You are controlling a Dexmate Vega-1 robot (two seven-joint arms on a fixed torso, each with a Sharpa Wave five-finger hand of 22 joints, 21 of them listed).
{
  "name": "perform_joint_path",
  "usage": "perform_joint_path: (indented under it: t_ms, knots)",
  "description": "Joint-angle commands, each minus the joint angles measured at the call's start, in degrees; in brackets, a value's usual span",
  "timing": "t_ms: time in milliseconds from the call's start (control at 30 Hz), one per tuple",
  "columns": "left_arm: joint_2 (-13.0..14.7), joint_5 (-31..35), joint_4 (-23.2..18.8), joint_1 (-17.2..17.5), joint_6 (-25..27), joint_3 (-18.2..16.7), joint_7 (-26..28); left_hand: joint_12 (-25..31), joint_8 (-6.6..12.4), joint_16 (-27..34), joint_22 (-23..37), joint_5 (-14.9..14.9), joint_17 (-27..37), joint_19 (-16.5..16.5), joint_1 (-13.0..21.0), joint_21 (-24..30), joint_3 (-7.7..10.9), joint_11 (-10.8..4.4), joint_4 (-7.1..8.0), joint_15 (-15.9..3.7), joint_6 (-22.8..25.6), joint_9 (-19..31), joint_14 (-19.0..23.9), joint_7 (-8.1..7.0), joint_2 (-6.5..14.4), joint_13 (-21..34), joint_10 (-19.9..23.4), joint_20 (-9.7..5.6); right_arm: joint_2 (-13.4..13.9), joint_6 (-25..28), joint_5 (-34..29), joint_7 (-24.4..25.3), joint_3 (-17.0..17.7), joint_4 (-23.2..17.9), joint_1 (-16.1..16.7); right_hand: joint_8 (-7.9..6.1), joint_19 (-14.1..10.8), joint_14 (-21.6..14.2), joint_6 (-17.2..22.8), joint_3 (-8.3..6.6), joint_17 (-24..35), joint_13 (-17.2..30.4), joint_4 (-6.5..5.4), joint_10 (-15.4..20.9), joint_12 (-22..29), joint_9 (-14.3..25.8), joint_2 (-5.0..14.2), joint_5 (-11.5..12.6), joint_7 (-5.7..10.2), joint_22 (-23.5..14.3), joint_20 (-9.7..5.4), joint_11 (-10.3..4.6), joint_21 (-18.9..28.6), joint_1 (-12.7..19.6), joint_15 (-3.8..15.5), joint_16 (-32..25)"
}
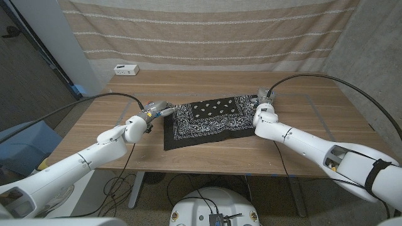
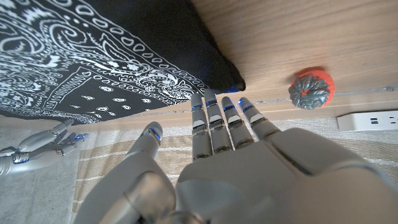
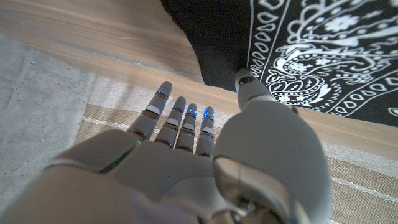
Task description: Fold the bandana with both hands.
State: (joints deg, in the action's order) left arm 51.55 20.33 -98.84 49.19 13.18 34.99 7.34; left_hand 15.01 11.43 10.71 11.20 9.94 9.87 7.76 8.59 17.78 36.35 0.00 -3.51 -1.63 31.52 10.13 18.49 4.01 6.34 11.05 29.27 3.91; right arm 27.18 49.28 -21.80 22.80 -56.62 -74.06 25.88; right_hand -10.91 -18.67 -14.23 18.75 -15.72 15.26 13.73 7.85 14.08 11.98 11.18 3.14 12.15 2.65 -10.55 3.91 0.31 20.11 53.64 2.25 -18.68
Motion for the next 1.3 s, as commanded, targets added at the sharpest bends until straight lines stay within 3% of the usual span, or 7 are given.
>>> perform_joint_path:
  t_ms: [33, 333, 467, 633, 1067, 1233, 1300]
  knots:
    - [-0.1, -0.3, 0.7, -0.4, -0.6, 0.0, 0.1, -0.4, -0.15, -0.3, 0.1, -0.1, 0.1, 0.0, -0.6, -0.2, -0.14, -0.12, 0.41, -0.19, -0.1, 0.2, -0.5, -0.07, -0.1, 0.1, -0.2, -0.31, -2.7, 3.3, -1.5, 0.6, -0.8, 3.2, -1.1, -2.87, -0.7, -0.1, 9.0, 3.01, 1.0, -0.1, -2.76, 1.8, 1.0, -0.1, 0.30, 0.1, -3.18, -0.2, 0.89, 1.58, -0.5, -5.2, 1.51, -1.0]
    - [-0.2, -0.4, 1.2, -0.8, -1.2, 0.0, 0.1, -0.6, -0.22, -0.3, 0.1, -0.1, 0.0, 0.0, -0.7, -0.2, -0.15, -0.03, 0.50, -0.22, -0.1, 0.2, -0.6, 0.02, -0.1, 0.1, -0.2, -0.31, -4.0, 4.9, -0.9, -2.0, -3.0, 7.0, -3.3, -5.87, -1.5, -0.6, 23.9, 3.85, 0.9, -0.8, -1.94, 7.2, 2.5, -0.5, 2.04, 0.0, -6.63, -0.2, 0.75, 0.63, -1.0, -5.2, 1.47, -1.3]
    - [-0.3, -0.4, 1.5, -1.0, -1.3, 0.0, 0.1, -0.6, -0.26, -0.3, 0.1, -0.1, 0.0, 0.0, -0.8, -0.3, -0.13, -0.03, 0.53, -0.25, -0.1, 0.2, -0.6, -0.03, -0.1, 0.1, -0.1, -0.33, -4.3, 4.2, -1.1, -1.4, -3.6, 8.4, -3.6, -7.05, -2.3, -2.6, 33.5, 2.30, 0.4, -1.3, 0.92, 11.7, 3.5, -0.5, 4.01, -0.1, -6.29, -0.2, -0.59, -1.79, -1.3, 0.0, 3.10, -1.9]
    - [-0.5, -0.4, 1.9, -1.4, -1.5, 0.2, 0.0, -0.7, -0.32, -0.4, 0.1, -0.1, 0.0, 0.1, -0.8, -0.3, -0.11, -0.03, 0.55, -0.24, -0.1, 0.2, -0.7, -0.06, -0.1, 0.1, 0.0, -0.39, -4.1, 3.5, -0.8, -1.3, -3.8, 8.8, -3.6, -7.92, -2.5, -3.1, 40.8, -0.19, 0.4, -1.5, 2.27, 14.7, 3.9, -0.4, 6.36, -0.8, -5.95, -0.2, -2.10, -4.18, -1.5, 6.4, 4.95, -2.4]
    - [-1.0, 0.5, 2.8, -2.9, -0.4, 1.3, -1.8, -1.3, -0.70, -0.8, 0.1, -0.2, -0.1, -0.5, -1.0, -0.7, 0.03, -0.50, 0.59, -0.38, -0.9, 0.2, -2.2, -0.43, 0.0, 0.1, -0.6, 0.07, 4.1, -8.7, 2.3, 1.5, 3.2, -4.3, 2.7, -7.40, -3.2, -3.6, 42.3, -0.83, 0.7, -1.5, 1.35, 15.9, 4.0, -0.2, 7.07, -1.4, -6.15, -0.3, -2.78, -4.28, -1.2, 8.5, 6.02, -3.0]
    - [-1.1, 1.4, 2.6, -5.8, 3.0, 3.8, -9.0, -4.8, -1.82, -1.1, 0.2, -0.1, 0.0, -7.2, -2.7, -3.8, -0.19, -3.90, 1.66, 0.62, -13.8, 0.0, -11.4, -5.30, -0.3, -0.2, -13.2, 2.31, 6.0, -11.9, 1.7, 1.0, 4.5, -8.5, 4.3, -7.33, -3.5, -3.5, 42.6, -0.90, 0.7, -1.5, 1.40, 16.1, 4.0, -0.1, 6.96, -1.5, -6.35, -0.3, -2.73, -3.96, -1.2, 8.9, 6.00, -3.0]
    - [-1.2, 1.6, 3.0, -6.8, 3.5, 4.8, -11.2, -4.7, -1.74, -1.3, 0.2, 0.0, 0.0, -9.1, -2.9, -4.6, -0.07, -4.04, 1.96, 1.32, -15.4, -0.1, -13.7, -5.50, 0.0, -0.3, -14.8, 2.68, 6.1, -12.0, 1.1, 0.9, 4.7, -9.1, 4.5, -7.29, -3.5, -3.5, 42.7, -0.90, 0.7, -1.5, 1.39, 16.1, 4.0, -0.1, 6.92, -1.6, -6.45, -0.3, -2.72, -4.03, -1.1, 9.0, 5.97, -3.0]
